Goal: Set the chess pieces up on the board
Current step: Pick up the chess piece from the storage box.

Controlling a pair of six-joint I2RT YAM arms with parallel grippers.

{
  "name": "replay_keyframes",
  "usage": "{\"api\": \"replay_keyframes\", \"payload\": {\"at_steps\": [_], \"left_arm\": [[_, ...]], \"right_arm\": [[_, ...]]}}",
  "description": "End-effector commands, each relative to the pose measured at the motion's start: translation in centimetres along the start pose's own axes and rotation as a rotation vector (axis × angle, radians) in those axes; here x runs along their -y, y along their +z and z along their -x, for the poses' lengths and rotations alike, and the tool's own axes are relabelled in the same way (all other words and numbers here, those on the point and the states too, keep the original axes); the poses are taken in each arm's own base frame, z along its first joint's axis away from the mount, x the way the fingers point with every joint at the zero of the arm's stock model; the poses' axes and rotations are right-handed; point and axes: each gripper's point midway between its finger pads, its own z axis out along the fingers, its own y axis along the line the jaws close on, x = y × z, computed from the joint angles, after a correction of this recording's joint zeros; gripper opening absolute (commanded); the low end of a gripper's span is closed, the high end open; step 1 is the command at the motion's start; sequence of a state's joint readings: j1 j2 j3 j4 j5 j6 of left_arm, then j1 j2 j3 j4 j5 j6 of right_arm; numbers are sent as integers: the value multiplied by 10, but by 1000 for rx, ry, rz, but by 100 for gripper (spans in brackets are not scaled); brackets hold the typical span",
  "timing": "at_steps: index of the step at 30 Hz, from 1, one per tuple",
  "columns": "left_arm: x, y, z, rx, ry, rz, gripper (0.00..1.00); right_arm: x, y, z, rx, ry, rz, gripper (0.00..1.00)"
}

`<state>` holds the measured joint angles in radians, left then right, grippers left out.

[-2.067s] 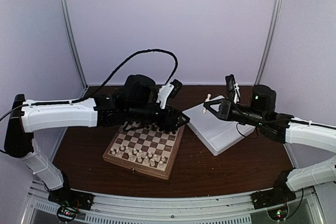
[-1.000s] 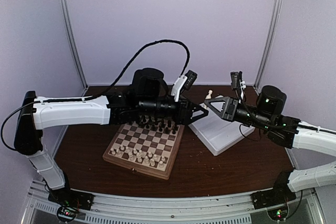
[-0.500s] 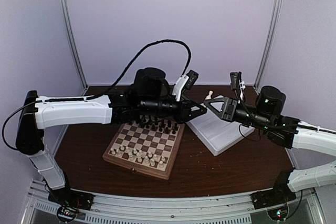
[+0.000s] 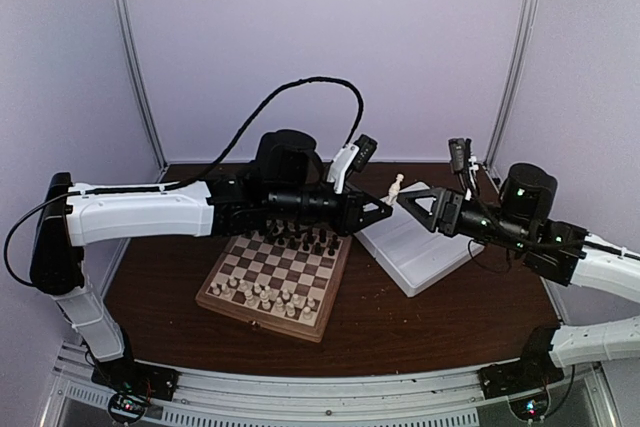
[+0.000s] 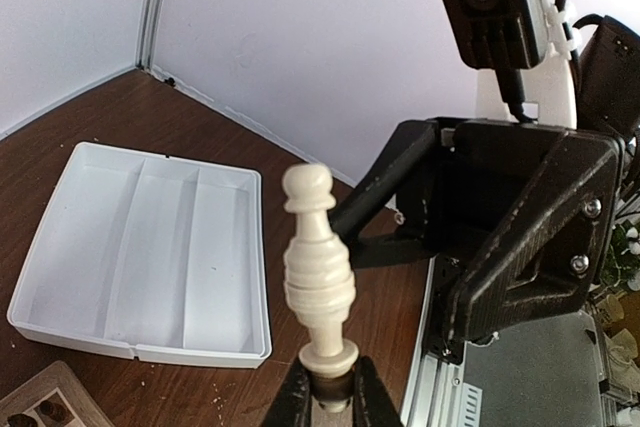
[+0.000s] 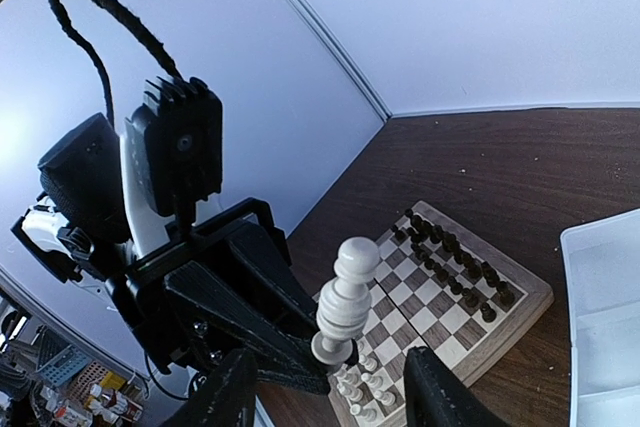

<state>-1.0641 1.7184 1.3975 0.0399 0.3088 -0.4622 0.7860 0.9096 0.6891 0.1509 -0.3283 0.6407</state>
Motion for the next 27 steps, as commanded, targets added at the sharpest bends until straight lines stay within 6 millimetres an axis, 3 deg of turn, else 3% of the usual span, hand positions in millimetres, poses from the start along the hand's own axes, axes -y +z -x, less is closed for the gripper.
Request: {"api": "replay_keyframes", "payload": {"at_steps": [1, 9, 16, 27], "left_arm": [[5, -3, 12, 38, 34, -4, 0], [11, -7, 7, 12, 81, -34, 0], [15, -17, 0, -37, 167, -38, 0], [22, -20, -6, -62, 186, -78, 0]], "right_arm": [[-1, -9, 7, -11, -52, -55, 56], [2, -22, 19, -96, -46, -166, 62], [2, -22, 3, -329, 20, -224, 56], [-8, -13, -7, -406, 46, -157, 53]]}}
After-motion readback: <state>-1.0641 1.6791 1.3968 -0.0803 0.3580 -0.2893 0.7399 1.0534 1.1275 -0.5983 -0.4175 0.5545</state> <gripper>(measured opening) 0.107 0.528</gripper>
